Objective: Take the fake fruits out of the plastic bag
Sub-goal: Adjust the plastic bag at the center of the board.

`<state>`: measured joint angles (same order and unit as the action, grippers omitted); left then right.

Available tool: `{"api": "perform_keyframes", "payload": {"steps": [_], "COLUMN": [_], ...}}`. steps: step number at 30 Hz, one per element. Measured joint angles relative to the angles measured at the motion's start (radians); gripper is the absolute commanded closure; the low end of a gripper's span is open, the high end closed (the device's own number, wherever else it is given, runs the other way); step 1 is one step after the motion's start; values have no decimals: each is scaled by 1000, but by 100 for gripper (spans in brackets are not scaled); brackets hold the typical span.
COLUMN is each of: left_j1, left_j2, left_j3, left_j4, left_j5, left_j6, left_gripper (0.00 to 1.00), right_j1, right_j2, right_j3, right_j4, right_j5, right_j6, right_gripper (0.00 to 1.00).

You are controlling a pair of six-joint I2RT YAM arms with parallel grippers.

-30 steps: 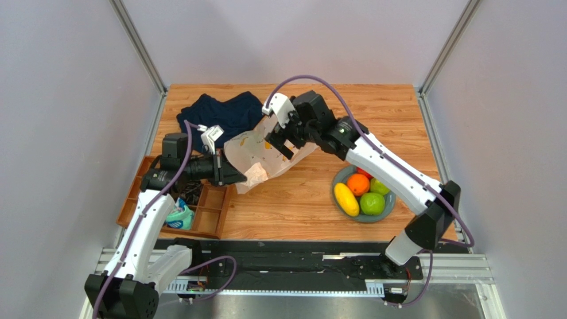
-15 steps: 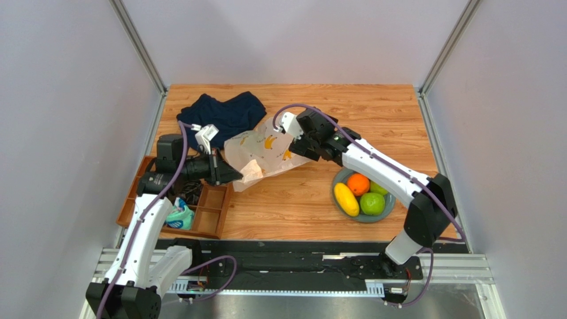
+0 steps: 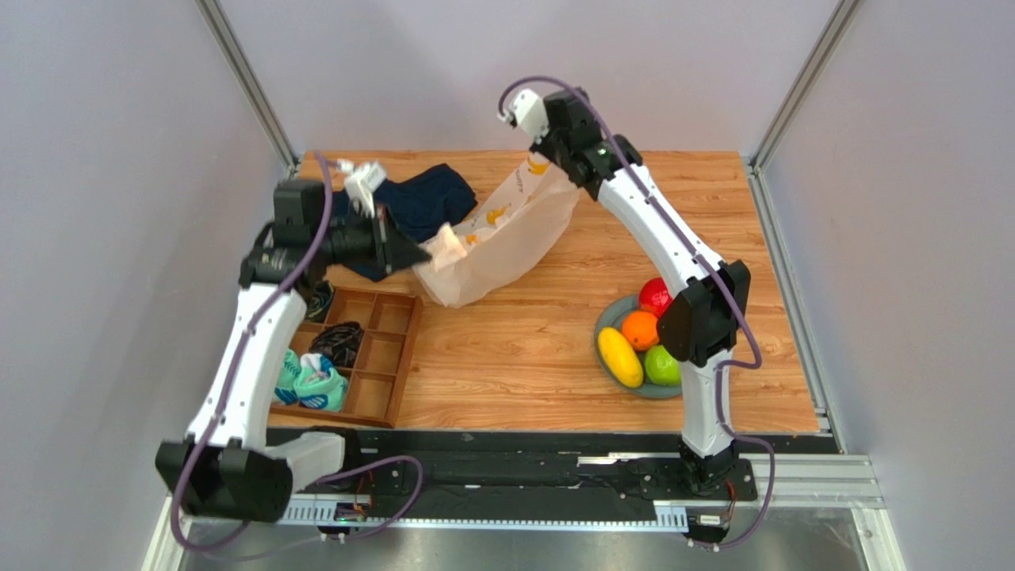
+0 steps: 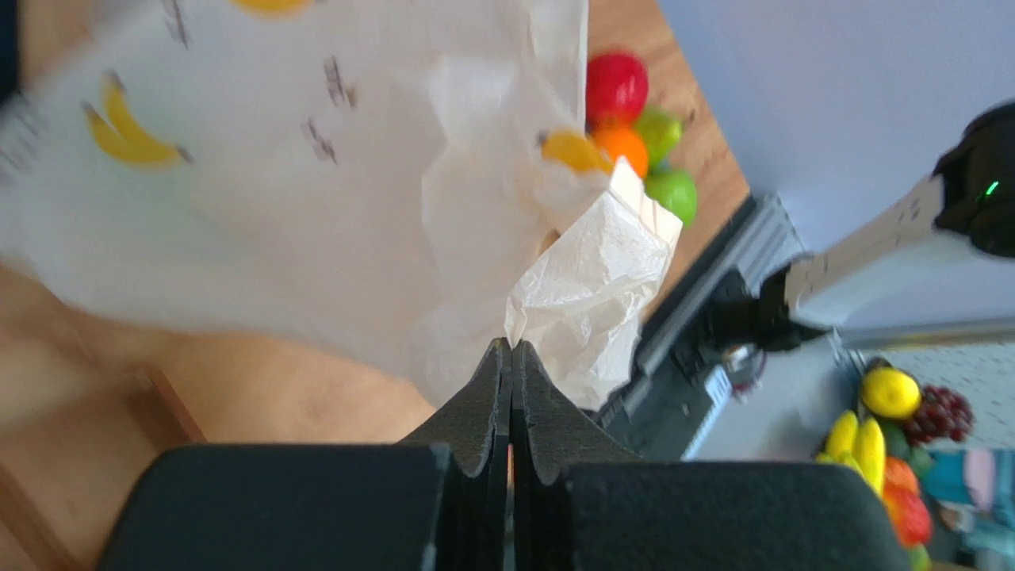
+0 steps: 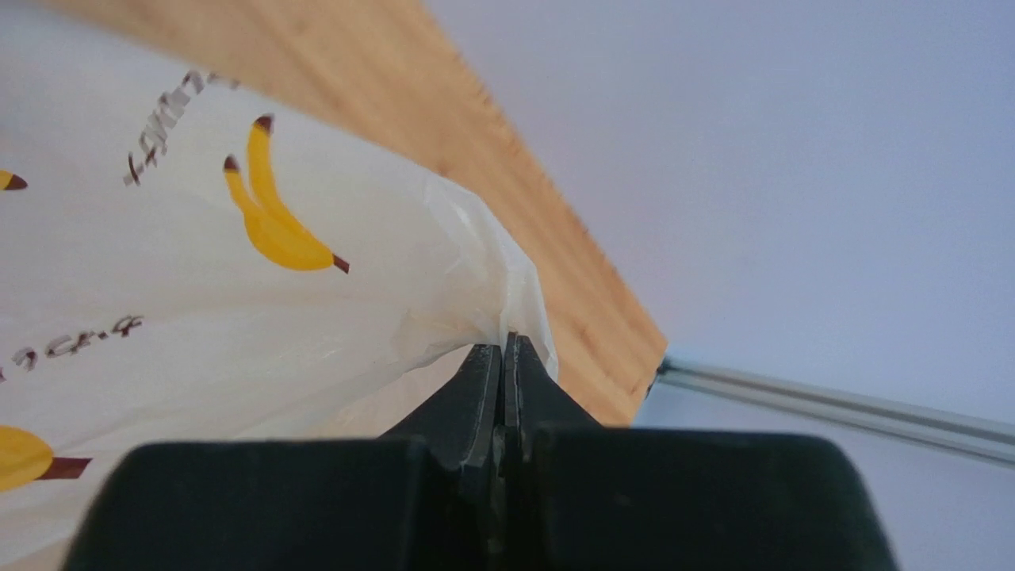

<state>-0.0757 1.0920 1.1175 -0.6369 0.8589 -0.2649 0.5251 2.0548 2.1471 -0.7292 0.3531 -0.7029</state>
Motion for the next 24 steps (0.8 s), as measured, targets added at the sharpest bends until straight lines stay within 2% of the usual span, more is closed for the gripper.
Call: {"api": "perform_keyframes", "payload": {"steps": [5, 10, 12, 14, 16, 18, 20, 21, 24], "left_j1": [-43, -51, -48, -46, -47, -47, -48, -49, -71], "left_j2": [346, 699, 748, 740, 682, 555, 371, 271, 11], "left_j3": [556, 1201, 1301, 1312, 1230, 1045, 778, 632, 286], "left_j4": [-21, -50, -46, -50, -42, -49, -48, -53, -145], "left_j5": [-82, -174, -180, -172, -151, -121, -94, -79, -30], "left_j6": [74, 163, 177, 182, 185, 180, 173, 167, 154], "left_gripper": [100, 100, 100, 100, 100, 100, 100, 100, 100], "right_j1": [-42, -44, -44, -44, -44, -37, -20, -11, 67], "right_j2": [65, 66, 56, -3, -119, -265, -457, -518, -779], "right_j3": [230, 238, 227, 143, -27, -217, -443, -502, -792], "right_j4": [62, 239, 289, 328, 362, 361, 341, 311, 238], "right_j5": [-63, -83, -84, -88, -102, -111, -122, -127, -153], "right_j6": [-16, -56, -54, -49, -42, -30, 5, 19, 86], "right_gripper": [100, 100, 100, 100, 100, 100, 100, 100, 100]}}
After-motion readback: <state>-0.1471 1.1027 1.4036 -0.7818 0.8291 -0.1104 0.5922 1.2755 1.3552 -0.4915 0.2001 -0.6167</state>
